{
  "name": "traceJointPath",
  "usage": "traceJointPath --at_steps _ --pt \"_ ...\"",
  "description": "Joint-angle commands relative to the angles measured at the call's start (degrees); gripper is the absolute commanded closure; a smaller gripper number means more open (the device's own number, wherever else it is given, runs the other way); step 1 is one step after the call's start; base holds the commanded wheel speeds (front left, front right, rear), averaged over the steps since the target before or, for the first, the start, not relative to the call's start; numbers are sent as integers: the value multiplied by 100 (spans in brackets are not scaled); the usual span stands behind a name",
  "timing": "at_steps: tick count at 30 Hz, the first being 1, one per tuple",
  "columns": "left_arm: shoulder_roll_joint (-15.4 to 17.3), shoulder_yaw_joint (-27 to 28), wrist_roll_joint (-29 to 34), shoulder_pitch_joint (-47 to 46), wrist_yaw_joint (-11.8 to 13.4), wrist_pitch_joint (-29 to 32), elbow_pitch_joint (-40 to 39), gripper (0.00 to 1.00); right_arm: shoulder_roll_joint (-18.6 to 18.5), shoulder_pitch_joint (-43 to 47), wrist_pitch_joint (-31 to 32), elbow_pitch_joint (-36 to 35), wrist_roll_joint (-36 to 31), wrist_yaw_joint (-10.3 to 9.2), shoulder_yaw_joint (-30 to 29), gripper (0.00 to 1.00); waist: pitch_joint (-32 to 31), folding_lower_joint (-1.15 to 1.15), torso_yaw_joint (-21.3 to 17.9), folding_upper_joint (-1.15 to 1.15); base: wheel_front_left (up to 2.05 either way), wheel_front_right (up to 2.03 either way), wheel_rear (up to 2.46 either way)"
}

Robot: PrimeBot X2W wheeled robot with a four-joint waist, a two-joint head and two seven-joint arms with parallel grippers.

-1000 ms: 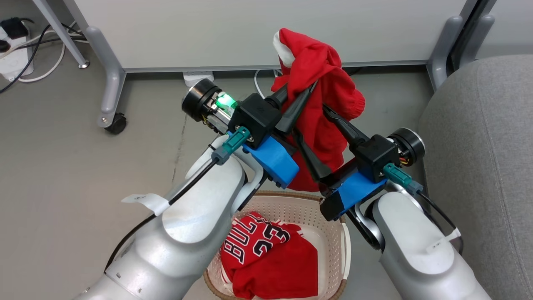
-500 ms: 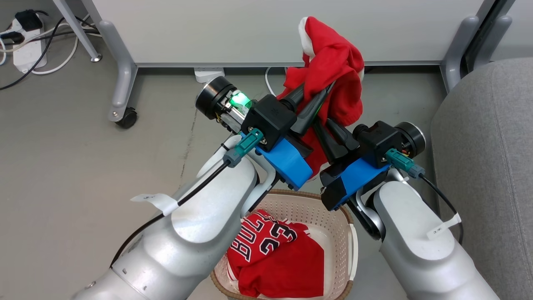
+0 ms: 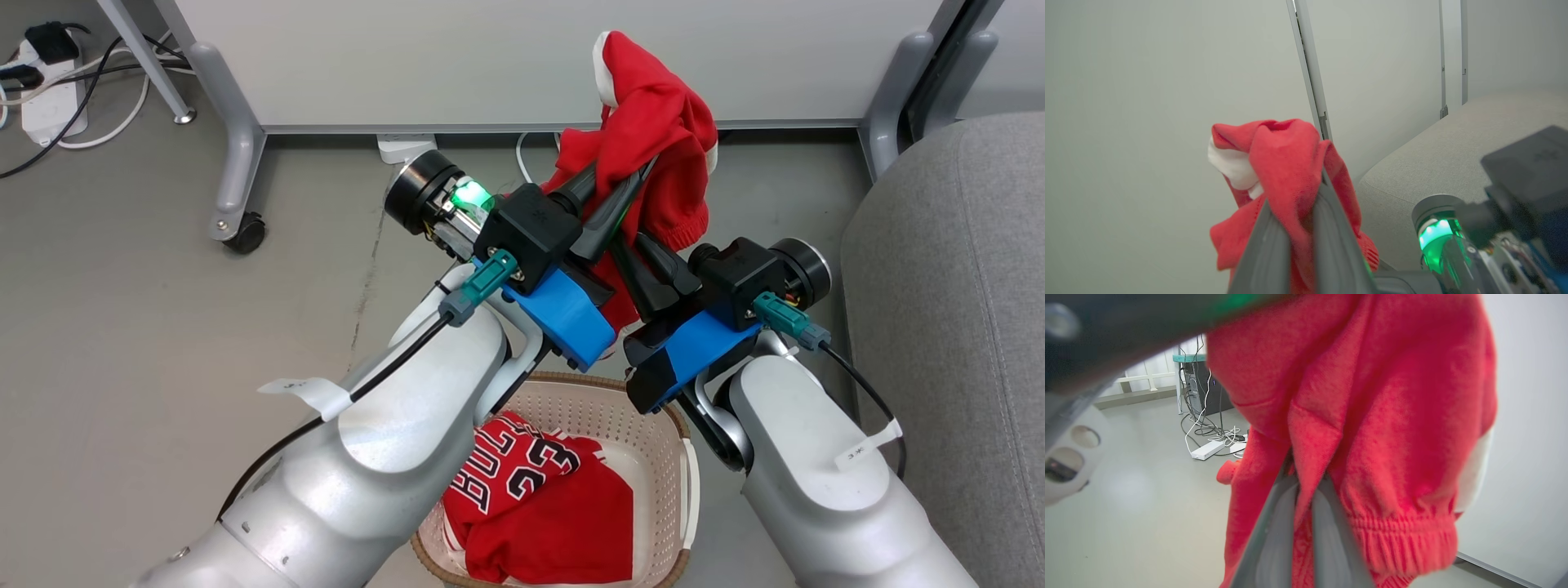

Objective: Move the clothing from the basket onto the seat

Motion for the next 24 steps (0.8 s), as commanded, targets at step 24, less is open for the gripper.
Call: traceJointPath --at_steps 24 --pt "-9 -6 -57 -124 48 -46 117 100 7 -23 -20 -50 57 3 59 100 -19 0 -26 0 0 0 0"
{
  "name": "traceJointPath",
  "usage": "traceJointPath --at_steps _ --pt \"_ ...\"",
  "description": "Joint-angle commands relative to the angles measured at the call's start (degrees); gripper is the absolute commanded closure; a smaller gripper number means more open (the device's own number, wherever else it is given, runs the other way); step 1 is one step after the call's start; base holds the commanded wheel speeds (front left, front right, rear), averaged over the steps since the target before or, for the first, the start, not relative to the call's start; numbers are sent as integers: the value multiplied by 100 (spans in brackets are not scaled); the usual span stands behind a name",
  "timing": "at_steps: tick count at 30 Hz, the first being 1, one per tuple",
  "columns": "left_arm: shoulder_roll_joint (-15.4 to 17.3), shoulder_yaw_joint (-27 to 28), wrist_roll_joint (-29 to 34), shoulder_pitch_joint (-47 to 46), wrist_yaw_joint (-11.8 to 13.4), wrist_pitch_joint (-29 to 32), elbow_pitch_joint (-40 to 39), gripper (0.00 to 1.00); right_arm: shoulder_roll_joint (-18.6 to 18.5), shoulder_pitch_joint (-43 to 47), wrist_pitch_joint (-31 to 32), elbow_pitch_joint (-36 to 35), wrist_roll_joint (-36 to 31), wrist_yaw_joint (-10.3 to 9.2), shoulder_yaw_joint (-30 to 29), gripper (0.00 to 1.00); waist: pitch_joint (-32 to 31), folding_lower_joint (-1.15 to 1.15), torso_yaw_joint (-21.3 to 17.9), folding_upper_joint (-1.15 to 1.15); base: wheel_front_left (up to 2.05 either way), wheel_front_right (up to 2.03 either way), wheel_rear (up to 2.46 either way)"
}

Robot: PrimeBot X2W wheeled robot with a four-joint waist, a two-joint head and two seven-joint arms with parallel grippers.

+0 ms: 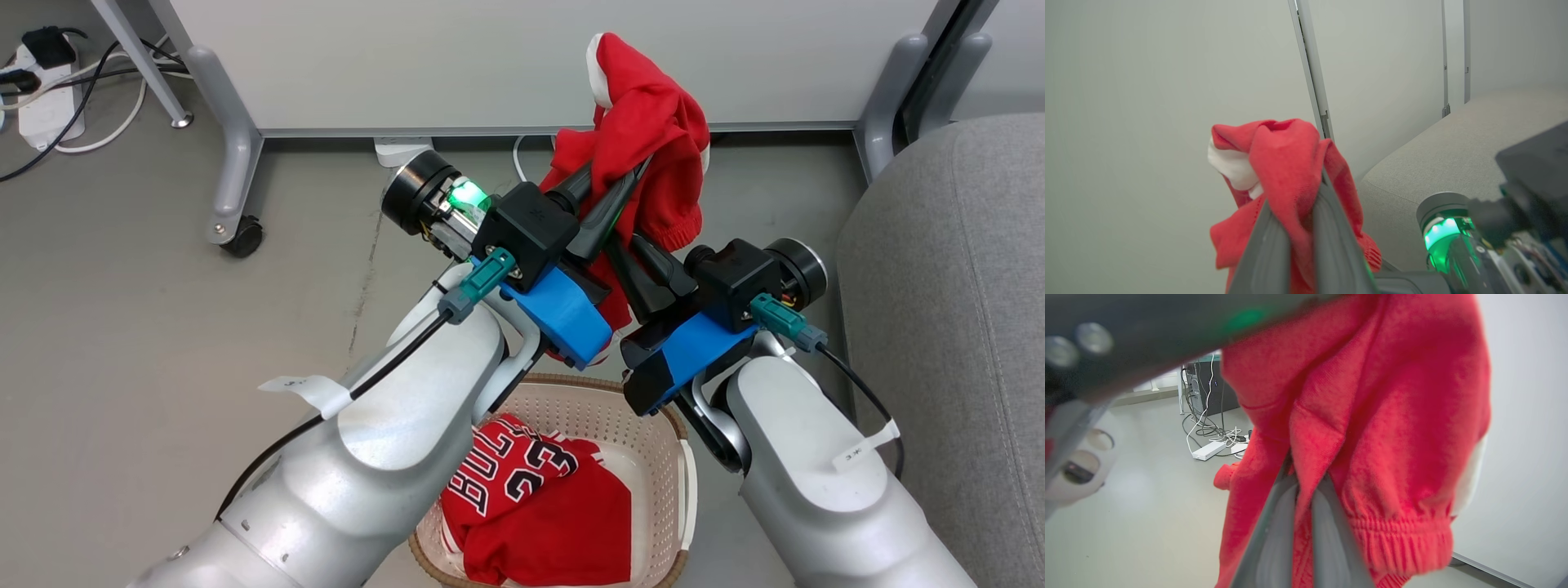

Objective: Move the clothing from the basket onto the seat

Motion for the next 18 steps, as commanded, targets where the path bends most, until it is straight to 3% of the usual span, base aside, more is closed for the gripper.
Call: traceJointPath --at_steps 1,4,5,6,18 --pt "-8 12 -29 -90 17 -27 5 100 7 -26 -20 -30 44 3 12 100 6 0 4 0 0 0 0" --pt "-7 56 -48 -86 52 -28 10 100 7 -36 -20 -35 43 3 16 100 15 0 10 0 0 0 0" --pt "-7 64 -36 -83 59 -28 -2 37 7 -39 -20 -37 42 3 17 100 19 0 12 0 0 0 0" --pt "-8 75 -14 -92 86 -28 -23 0 7 -39 -20 -39 41 3 17 100 20 0 12 0 0 0 0" --pt "13 142 124 -64 146 -28 -93 0 8 -42 -20 -66 5 3 -14 100 74 0 -30 0 0 0 0"
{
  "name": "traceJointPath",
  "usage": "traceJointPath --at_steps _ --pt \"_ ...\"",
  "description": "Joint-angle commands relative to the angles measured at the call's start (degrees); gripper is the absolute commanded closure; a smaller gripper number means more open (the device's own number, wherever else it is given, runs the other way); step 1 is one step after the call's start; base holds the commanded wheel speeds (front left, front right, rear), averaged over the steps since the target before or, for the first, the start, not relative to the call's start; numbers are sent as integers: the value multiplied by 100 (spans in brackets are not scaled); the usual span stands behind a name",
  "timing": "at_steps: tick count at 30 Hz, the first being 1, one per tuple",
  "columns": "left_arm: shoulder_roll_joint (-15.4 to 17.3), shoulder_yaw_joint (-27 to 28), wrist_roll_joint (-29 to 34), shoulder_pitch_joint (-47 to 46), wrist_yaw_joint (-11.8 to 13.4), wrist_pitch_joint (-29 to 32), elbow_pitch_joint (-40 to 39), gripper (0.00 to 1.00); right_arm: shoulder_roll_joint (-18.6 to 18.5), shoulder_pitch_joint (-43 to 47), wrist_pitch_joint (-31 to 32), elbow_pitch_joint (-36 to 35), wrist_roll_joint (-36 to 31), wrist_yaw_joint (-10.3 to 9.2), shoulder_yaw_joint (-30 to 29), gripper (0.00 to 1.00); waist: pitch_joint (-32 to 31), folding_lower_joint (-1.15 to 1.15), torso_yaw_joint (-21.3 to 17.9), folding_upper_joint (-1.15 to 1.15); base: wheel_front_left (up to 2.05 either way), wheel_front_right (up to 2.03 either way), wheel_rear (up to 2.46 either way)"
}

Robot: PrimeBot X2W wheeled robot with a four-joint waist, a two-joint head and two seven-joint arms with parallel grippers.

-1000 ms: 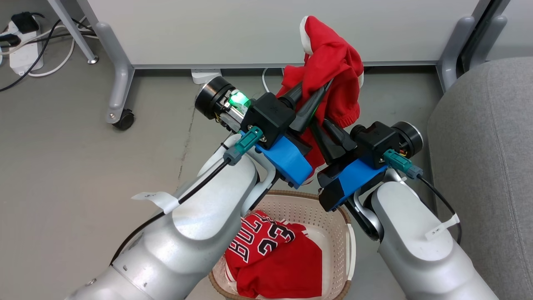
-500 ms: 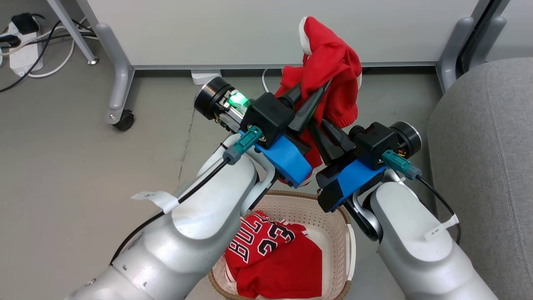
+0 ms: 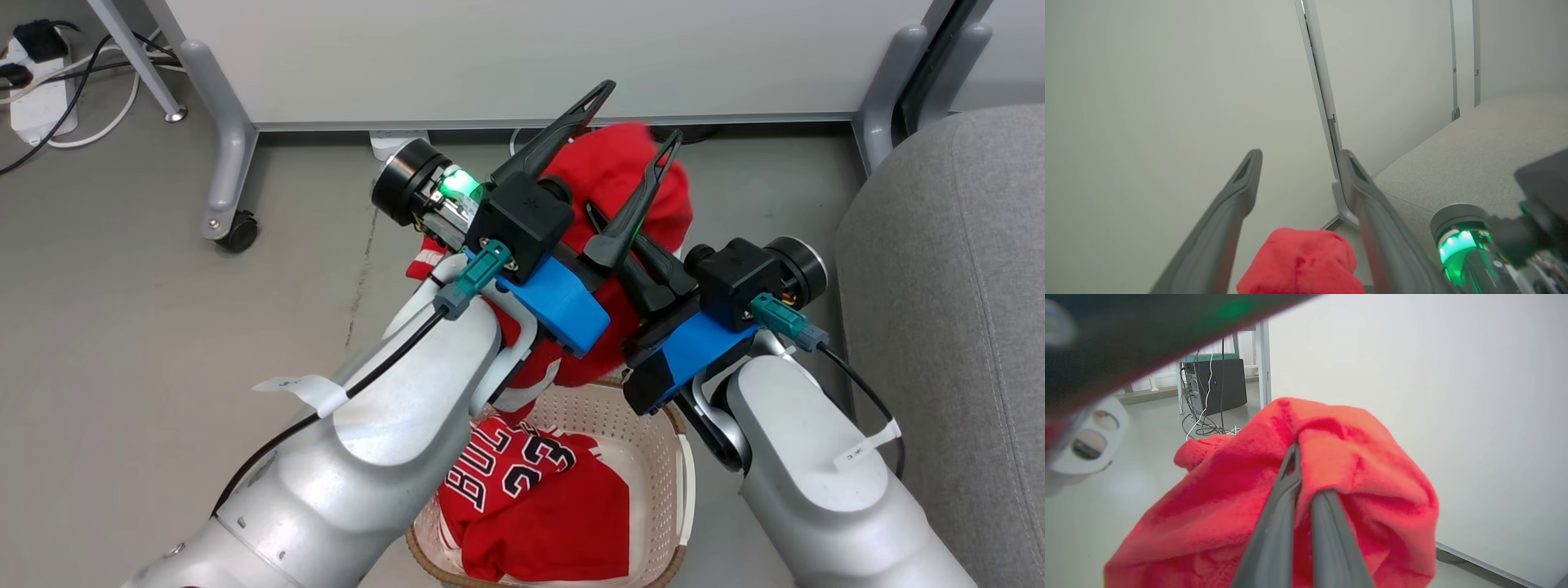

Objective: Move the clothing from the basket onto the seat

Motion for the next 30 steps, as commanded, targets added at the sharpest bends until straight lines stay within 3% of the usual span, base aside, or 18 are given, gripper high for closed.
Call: traceJointPath --at_steps 1,17,30 --pt "10 29 16 -29 -1 -28 -19 0 8 -37 -20 -30 0 3 -25 100 8 0 -11 0 0 0 0" --pt "68 59 100 53 33 -27 -169 0 4 90 -21 -357 -314 3 -748 100 414 0 -525 0 0 0 0" --pt "244 -79 262 225 -16 -27 -217 0 -192 521 -22 -1136 -513 3 -1531 100 759 0 -1490 0 0 0 0"
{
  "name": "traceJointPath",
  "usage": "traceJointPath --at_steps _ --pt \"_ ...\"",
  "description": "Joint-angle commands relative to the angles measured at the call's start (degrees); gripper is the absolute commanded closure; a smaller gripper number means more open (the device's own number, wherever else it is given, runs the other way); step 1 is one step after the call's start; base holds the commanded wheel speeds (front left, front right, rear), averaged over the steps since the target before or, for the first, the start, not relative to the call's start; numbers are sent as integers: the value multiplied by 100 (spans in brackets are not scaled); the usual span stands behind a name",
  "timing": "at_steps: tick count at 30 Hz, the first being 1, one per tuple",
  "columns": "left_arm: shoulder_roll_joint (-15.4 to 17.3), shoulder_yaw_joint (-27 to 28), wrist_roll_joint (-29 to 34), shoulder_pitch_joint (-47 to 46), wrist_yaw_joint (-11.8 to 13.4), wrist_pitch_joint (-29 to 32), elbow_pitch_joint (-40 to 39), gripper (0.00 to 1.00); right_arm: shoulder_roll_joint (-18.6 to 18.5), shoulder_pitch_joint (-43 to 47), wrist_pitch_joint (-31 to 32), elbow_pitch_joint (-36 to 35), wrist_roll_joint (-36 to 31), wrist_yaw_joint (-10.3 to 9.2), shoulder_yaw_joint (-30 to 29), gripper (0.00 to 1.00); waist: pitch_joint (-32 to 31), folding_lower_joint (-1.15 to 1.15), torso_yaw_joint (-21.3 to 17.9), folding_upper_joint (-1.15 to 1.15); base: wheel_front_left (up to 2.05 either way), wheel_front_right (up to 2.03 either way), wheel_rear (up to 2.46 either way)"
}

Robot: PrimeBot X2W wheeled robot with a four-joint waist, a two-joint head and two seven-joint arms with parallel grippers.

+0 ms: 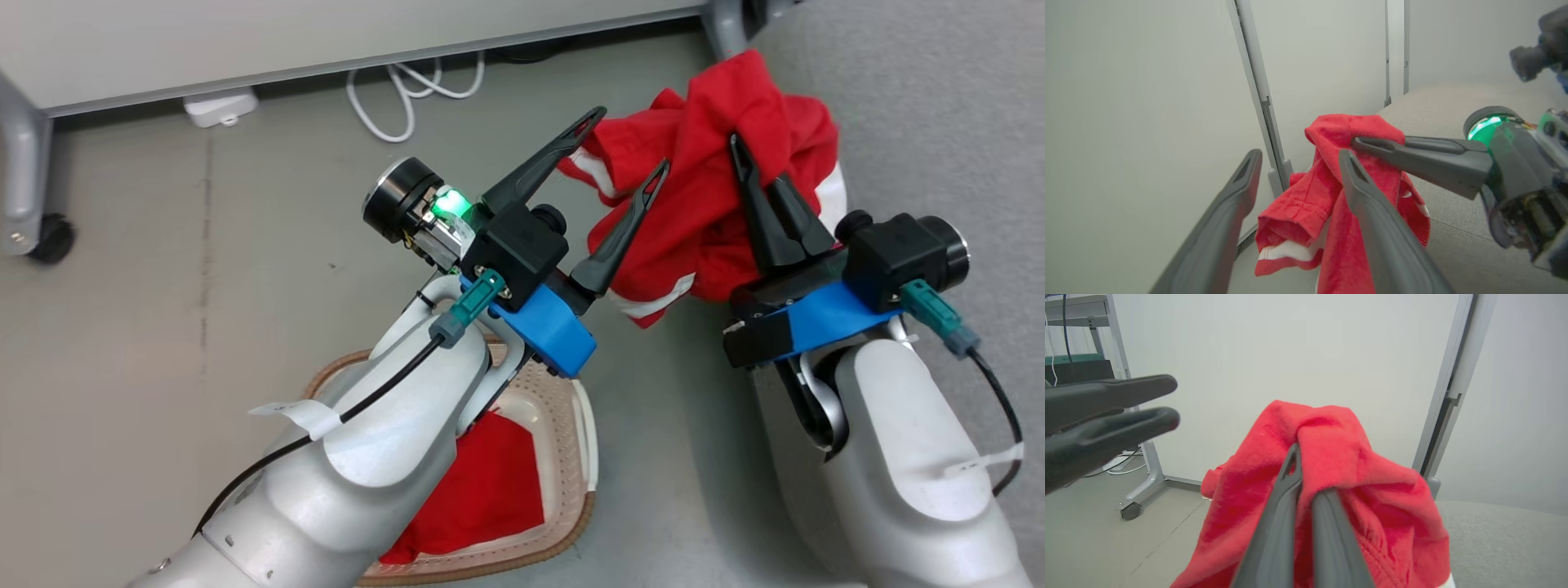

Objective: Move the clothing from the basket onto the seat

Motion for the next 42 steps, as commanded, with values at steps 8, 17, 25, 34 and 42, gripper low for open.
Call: traceJointPath --at_steps 8,17,25,34,42 --pt "77 -156 129 36 -76 -27 -1 0 21 267 -22 -528 26 3 -293 100 287 0 -886 0 0 0 0" --pt "90 -282 172 10 -128 -27 100 0 112 702 -22 -980 52 3 -745 100 361 0 -1448 0 0 0 0" --pt "99 -386 155 39 -159 -27 209 0 175 1187 -22 -1295 81 3 -1046 100 379 0 -1811 0 0 0 0" --pt "76 -441 145 -32 -169 -27 238 0 198 1376 -22 -1480 94 3 -1211 100 434 0 -1878 0 0 0 0" --pt "148 -427 231 -251 -93 -1 138 0 199 721 -22 -1621 220 3 -1419 100 744 0 -1771 0 0 0 0"
